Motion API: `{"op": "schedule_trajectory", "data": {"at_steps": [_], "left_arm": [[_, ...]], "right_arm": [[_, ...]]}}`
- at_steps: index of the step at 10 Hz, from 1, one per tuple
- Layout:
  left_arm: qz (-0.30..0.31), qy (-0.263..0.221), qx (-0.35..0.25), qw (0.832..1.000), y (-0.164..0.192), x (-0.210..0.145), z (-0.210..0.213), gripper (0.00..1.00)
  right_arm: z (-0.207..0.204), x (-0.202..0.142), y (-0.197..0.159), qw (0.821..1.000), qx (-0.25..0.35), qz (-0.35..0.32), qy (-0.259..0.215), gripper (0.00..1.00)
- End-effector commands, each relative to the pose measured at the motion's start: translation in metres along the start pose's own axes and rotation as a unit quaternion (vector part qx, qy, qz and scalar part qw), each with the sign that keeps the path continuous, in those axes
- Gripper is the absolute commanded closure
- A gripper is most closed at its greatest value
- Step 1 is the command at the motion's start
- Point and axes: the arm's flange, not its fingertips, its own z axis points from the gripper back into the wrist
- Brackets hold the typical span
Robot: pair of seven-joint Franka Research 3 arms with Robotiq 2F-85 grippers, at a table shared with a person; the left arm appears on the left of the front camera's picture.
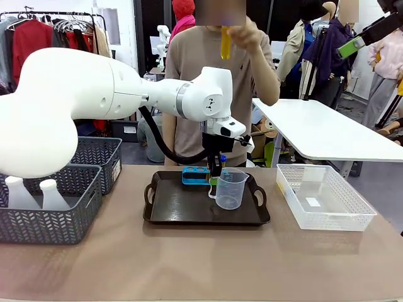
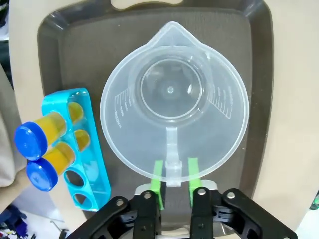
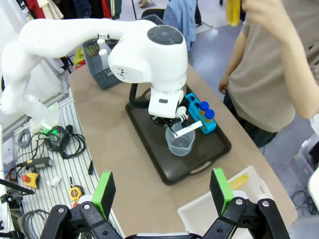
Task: Prepare the laboratory tools.
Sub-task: Pick up one Large Measuring Cup and place it on the Handle tray.
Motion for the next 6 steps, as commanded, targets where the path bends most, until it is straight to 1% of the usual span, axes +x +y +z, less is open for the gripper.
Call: {"op": "schedule_trajectory", "data": {"at_steps": [1, 2, 3, 4, 6], "left_arm": [[-0.011, -0.001, 0.007, 1.000, 0.003, 0.003, 0.007, 0.37], [-0.012, -0.003, 0.007, 1.000, 0.004, 0.002, 0.008, 0.18], [-0.010, -0.002, -0.008, 1.000, 0.001, 0.003, 0.007, 0.00], [-0.007, 0.003, -0.015, 1.000, -0.005, -0.002, 0.013, 0.00], [0.011, 0.015, -0.014, 1.000, -0.026, -0.018, 0.043, 0.00]], "right_arm": [[0.000, 0.002, 0.002, 1.000, 0.002, -0.001, -0.004, 0.00], [0.000, 0.002, 0.002, 1.000, 0.002, -0.001, -0.004, 0.00], [0.000, 0.002, 0.002, 1.000, 0.002, -0.001, -0.004, 0.00], [0.000, 0.002, 0.002, 1.000, 0.002, -0.001, -0.004, 0.00], [0.000, 0.002, 0.002, 1.000, 0.002, -0.001, -0.004, 0.00]]}}
